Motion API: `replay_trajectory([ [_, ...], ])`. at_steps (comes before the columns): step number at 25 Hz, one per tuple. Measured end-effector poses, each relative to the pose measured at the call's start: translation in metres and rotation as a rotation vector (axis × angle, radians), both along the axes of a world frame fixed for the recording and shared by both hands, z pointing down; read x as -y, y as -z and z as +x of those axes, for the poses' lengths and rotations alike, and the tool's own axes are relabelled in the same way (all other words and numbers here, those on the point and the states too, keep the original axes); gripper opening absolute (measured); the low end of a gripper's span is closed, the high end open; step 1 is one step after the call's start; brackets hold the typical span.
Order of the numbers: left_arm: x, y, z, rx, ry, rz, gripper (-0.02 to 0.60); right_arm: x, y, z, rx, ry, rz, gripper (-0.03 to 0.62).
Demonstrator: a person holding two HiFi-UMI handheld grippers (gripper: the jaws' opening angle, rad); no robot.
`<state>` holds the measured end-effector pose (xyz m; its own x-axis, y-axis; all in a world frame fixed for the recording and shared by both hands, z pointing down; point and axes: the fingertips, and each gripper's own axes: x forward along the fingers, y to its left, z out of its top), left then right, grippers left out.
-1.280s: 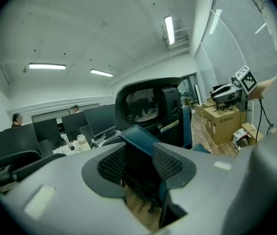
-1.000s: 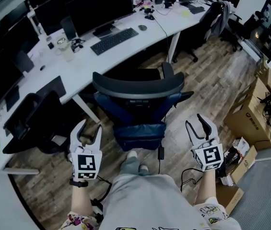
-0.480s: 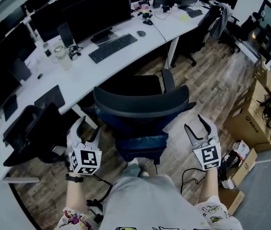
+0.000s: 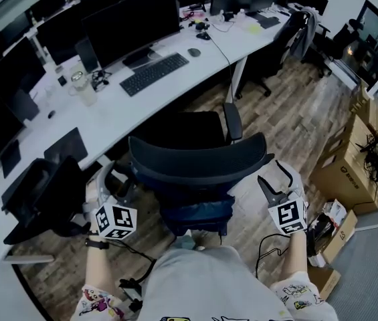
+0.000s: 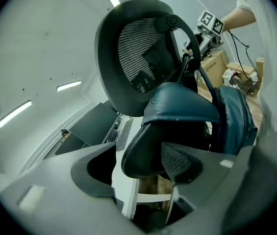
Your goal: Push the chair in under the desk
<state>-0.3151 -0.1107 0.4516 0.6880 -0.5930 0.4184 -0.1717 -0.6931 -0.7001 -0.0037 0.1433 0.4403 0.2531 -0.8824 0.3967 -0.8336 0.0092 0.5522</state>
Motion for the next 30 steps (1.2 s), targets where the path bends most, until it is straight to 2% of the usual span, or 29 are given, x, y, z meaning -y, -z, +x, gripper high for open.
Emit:
replay_trajectory([
  [7,0.006,-0.008,0.005,0.029,-0.025,0.010,0.251,0.018,-0.010,0.005,-0.042,0.002,-0.038,0.263],
  [9,0.008,-0.006,0.006,0.033,-0.032,0.024,0.253,0.019,-0.007,0.010,-0.063,-0.021,-0.020,0.186],
  [20,0.013,-0.004,0.007,0.046,-0.055,0.030,0.249,0.028,-0.004,0.015,-0.042,-0.007,0.016,0.196],
  [30,0.030,-0.004,0.013,0.077,-0.073,0.045,0.237,0.054,-0.002,0.027,-0.194,0.045,-0.072,0.229],
])
